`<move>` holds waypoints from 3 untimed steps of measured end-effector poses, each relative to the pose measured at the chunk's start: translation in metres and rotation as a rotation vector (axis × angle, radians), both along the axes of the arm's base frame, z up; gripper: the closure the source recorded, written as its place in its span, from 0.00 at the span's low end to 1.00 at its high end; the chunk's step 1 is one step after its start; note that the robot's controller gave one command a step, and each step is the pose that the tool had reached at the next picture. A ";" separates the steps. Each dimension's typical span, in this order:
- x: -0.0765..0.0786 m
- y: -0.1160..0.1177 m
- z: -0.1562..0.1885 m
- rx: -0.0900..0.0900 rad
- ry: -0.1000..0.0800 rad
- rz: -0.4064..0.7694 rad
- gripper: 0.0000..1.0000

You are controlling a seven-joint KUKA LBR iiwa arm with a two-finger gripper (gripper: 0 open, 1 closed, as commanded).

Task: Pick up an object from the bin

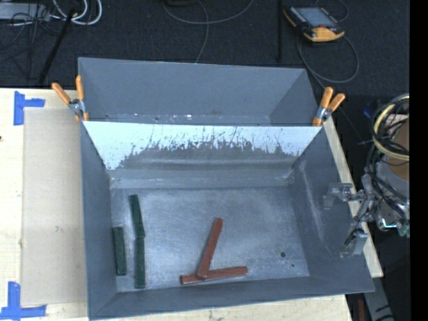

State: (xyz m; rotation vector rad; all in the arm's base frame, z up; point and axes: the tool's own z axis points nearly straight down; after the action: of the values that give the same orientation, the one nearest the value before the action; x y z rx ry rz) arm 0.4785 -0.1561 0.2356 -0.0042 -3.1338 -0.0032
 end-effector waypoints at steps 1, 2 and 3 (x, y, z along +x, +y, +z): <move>0.025 0.050 -0.154 0.002 0.000 0.017 0.00; 0.099 0.109 -0.080 -0.002 -0.021 -0.030 0.00; 0.100 0.133 -0.039 -0.001 -0.013 -0.098 0.00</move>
Offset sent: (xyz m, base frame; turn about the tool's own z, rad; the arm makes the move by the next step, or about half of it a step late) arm 0.0262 0.0477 -0.1496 -0.0153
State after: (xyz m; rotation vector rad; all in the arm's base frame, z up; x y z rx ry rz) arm 0.5784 -0.0233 0.1963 -0.1590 -3.1432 -0.0027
